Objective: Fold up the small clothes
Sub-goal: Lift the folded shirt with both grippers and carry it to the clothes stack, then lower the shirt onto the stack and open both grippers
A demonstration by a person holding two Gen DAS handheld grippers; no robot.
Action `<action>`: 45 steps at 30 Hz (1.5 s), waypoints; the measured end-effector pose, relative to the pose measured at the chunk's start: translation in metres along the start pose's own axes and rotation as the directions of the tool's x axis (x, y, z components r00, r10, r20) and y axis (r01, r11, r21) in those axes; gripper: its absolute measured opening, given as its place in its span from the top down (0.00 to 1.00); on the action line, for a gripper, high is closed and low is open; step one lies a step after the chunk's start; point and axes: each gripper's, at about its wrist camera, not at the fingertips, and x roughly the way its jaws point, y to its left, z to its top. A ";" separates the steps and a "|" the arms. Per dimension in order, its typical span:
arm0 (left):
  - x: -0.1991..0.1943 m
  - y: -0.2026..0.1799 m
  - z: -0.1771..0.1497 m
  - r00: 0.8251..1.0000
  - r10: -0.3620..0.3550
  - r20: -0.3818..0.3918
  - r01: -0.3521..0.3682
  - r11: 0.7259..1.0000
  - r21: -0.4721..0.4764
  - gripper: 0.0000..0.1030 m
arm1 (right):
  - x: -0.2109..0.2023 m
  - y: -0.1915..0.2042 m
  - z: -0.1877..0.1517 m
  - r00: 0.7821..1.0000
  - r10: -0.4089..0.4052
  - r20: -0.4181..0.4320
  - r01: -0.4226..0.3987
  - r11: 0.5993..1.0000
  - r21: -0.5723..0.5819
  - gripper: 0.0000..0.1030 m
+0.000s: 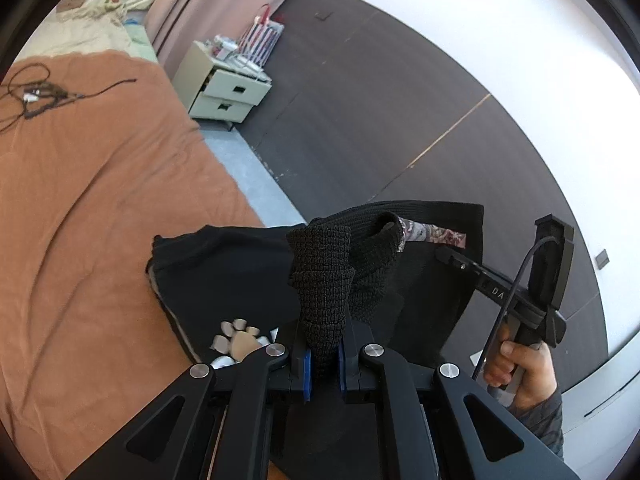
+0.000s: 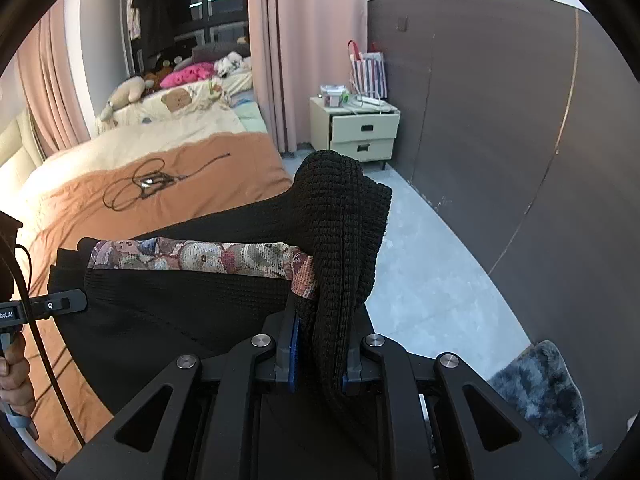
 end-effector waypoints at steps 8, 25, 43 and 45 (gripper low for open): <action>0.031 0.048 0.008 0.999 0.025 -0.033 -0.027 0.999 -0.044 0.91 | 0.051 0.001 0.007 0.997 -0.026 -0.068 0.024 0.999 -0.022 0.89; 0.082 0.114 0.005 0.990 0.098 -0.101 -0.109 0.988 -0.107 0.71 | 0.152 0.002 0.018 0.965 -0.112 -0.236 0.103 0.993 -0.051 0.54; -0.014 0.057 -0.011 0.984 0.179 -0.001 -0.179 0.984 -0.014 0.10 | 0.025 -0.002 0.007 0.985 -0.111 -0.136 0.119 0.992 0.049 0.11; -0.029 0.044 -0.012 0.982 0.190 0.022 -0.190 0.982 0.005 0.00 | 0.007 0.004 0.004 0.987 -0.110 -0.113 0.117 0.992 0.051 0.03</action>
